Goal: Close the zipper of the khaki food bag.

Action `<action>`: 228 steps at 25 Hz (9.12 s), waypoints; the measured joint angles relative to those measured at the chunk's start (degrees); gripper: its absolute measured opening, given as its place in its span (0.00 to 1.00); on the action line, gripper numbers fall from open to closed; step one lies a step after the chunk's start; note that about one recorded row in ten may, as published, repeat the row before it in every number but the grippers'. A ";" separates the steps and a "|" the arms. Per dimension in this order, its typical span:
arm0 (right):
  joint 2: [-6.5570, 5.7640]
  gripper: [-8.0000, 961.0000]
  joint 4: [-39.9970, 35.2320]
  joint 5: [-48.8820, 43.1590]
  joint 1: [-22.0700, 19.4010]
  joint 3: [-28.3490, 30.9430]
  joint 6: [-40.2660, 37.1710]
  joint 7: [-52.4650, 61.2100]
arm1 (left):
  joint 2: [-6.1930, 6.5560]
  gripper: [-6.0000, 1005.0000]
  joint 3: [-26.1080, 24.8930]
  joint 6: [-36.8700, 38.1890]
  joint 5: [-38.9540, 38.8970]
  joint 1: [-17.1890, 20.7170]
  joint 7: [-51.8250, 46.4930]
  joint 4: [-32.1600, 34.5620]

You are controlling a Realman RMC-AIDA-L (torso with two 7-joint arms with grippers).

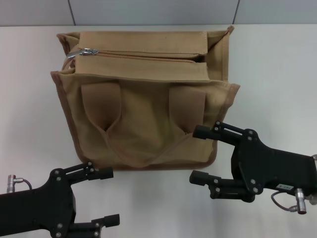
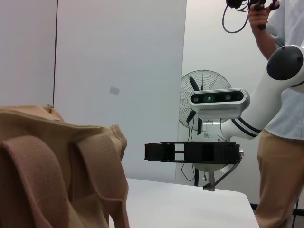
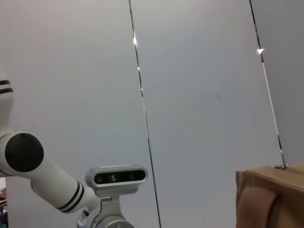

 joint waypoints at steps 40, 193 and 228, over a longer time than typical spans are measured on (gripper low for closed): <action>0.09 0.85 4.57 0.30 0.48 0.71 2.48 -2.90 | -0.02 0.80 -24.18 -12.64 -14.58 -2.11 -0.81 -10.39; 0.06 0.85 10.03 0.04 16.77 18.00 9.26 26.96 | -0.70 0.02 -21.98 -6.00 -22.14 -21.98 -2.46 -29.57; 0.09 0.85 11.09 0.28 18.49 16.88 11.93 27.55 | -0.70 0.02 -22.09 -5.81 -22.14 -22.39 -2.26 -29.90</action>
